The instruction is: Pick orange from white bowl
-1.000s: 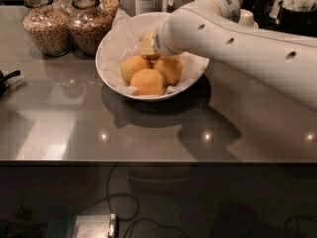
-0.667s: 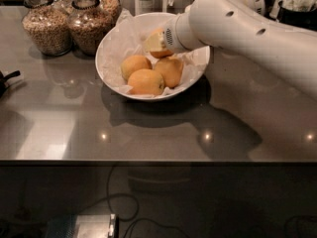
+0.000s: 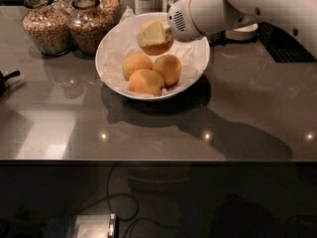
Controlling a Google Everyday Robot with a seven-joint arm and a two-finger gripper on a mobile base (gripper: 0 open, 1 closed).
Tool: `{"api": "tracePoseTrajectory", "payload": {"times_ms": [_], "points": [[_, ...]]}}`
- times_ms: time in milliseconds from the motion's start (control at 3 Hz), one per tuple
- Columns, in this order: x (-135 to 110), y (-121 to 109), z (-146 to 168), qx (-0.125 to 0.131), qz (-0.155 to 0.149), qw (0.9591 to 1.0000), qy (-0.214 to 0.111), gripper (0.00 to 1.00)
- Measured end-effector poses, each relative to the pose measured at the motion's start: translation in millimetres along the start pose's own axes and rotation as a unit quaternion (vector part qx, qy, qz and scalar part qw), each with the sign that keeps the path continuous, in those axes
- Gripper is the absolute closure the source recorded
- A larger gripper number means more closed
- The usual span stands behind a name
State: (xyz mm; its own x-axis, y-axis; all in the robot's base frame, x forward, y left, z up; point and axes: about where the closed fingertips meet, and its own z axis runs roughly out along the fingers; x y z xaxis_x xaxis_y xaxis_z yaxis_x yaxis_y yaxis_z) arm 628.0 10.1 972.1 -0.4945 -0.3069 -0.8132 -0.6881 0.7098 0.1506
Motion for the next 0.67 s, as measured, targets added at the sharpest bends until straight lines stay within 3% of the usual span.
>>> {"api": "tracePoseTrajectory", "payload": {"times_ms": [333,667], "points": [[-8.8,53.6,-43.7,-0.029,-0.076,0.9964,-0.025,1.0],[-9.8,108.6,-66.3,-0.062,-0.111,0.9888,-0.078,1.0]]}}
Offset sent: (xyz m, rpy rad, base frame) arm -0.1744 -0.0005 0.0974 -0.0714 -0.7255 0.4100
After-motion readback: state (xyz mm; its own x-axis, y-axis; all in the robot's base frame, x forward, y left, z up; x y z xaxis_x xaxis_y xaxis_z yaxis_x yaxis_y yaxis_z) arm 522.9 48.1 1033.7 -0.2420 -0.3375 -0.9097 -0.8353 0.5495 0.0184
